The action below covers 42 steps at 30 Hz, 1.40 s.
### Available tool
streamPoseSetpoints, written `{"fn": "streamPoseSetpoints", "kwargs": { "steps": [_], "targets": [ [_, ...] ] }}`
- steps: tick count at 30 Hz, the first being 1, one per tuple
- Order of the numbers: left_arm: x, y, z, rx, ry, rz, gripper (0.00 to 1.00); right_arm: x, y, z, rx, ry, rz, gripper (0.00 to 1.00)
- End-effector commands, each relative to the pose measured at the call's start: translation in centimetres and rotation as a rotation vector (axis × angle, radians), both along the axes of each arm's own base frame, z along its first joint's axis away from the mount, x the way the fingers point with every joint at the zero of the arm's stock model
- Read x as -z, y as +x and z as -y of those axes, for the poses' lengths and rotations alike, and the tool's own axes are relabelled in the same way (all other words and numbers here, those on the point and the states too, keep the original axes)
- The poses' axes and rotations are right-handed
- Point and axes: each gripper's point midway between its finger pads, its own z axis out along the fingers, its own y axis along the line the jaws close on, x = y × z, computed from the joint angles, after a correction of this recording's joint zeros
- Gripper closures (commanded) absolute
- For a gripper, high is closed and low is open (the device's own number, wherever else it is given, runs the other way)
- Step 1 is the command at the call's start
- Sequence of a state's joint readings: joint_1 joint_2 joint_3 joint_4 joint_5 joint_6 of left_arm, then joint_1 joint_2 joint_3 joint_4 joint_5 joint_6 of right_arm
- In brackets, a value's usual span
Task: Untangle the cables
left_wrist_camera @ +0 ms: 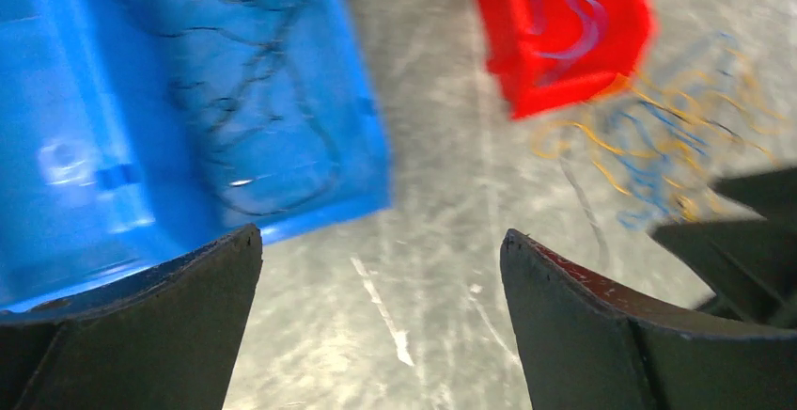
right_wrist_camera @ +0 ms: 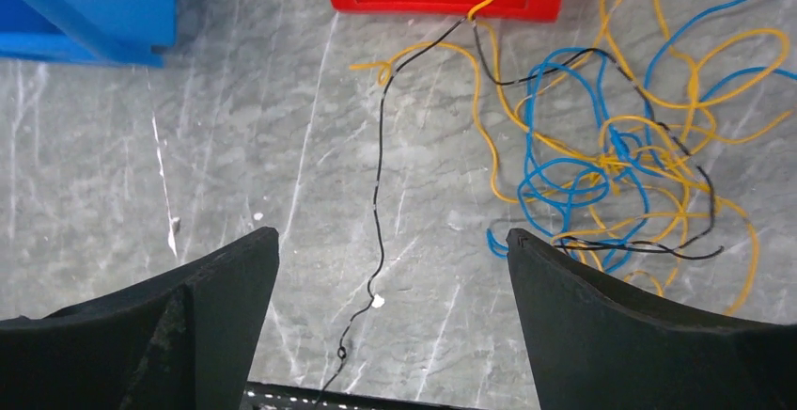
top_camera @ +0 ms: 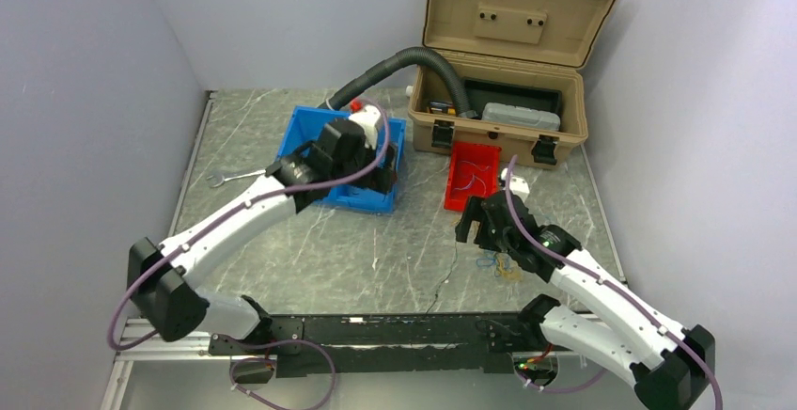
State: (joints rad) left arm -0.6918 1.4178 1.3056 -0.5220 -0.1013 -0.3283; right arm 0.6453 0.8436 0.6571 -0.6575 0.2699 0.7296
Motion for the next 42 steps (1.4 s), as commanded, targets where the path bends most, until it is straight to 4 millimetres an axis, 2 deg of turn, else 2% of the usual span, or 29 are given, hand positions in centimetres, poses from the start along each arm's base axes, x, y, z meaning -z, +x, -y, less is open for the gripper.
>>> {"fn": "streamPoseSetpoints", "kwargs": {
  "steps": [1,4,6,13,15,20,23,24,26,27,33,35,39,42],
  "targets": [
    [0.0,-4.8,5.1,0.165,-0.146,-0.003,0.01,-3.0,1.0,2.5,0.156,0.01,0.094,0.06],
    [1.1,-7.8,8.1,0.232,-0.201,-0.023,0.02,-4.2,0.5,6.5,0.37,-0.059,0.121,0.05],
    [2.3,-9.4,9.9,0.267,-0.227,-0.041,0.03,-5.2,0.1,8.2,0.445,-0.081,0.147,0.05],
    [6.6,-13.2,15.8,0.377,-0.168,-0.127,0.07,-7.9,-1.0,10.9,0.552,-0.072,0.233,0.06],
    [8.6,-13.7,17.0,0.374,-0.122,-0.165,0.1,-8.3,-1.2,11.2,0.56,-0.062,0.246,0.06],
    [12.5,-14.4,18.2,0.357,-0.066,-0.27,0.2,-8.9,-1.7,11.4,0.558,-0.021,0.279,0.07],
    [13.7,-15.6,19.1,0.393,-0.073,-0.299,0.23,-8.9,-1.7,11.3,0.547,-0.008,0.292,0.08],
    [14.0,-15.9,19.4,0.4,-0.066,-0.305,0.25,-8.9,-1.7,11.3,0.543,-0.008,0.292,0.08],
    [14.4,-16.5,19.7,0.423,-0.047,-0.312,0.39,-8.7,-1.6,11.2,0.537,-0.012,0.291,0.08],
    [14.6,-16.9,19.9,0.443,-0.044,-0.323,0.42,-8.6,-1.5,11.1,0.534,-0.015,0.29,0.08],
    [15.7,-18.9,20.5,0.539,0.012,-0.432,0.39,-8.7,-0.7,10.5,0.518,-0.02,0.298,0.08],
    [16.0,-19.0,20.6,0.547,0.024,-0.448,0.42,-8.7,-0.5,10.3,0.516,-0.014,0.302,0.08],
    [16.9,-19.0,20.9,0.556,0.024,-0.486,0.41,-8.5,-0.2,10.0,0.509,-0.008,0.297,0.08],
    [17.1,-18.7,20.8,0.571,-0.017,-0.51,0.55,-7.9,-0.3,9.7,0.504,0.0,0.285,0.1]
  ]
}}
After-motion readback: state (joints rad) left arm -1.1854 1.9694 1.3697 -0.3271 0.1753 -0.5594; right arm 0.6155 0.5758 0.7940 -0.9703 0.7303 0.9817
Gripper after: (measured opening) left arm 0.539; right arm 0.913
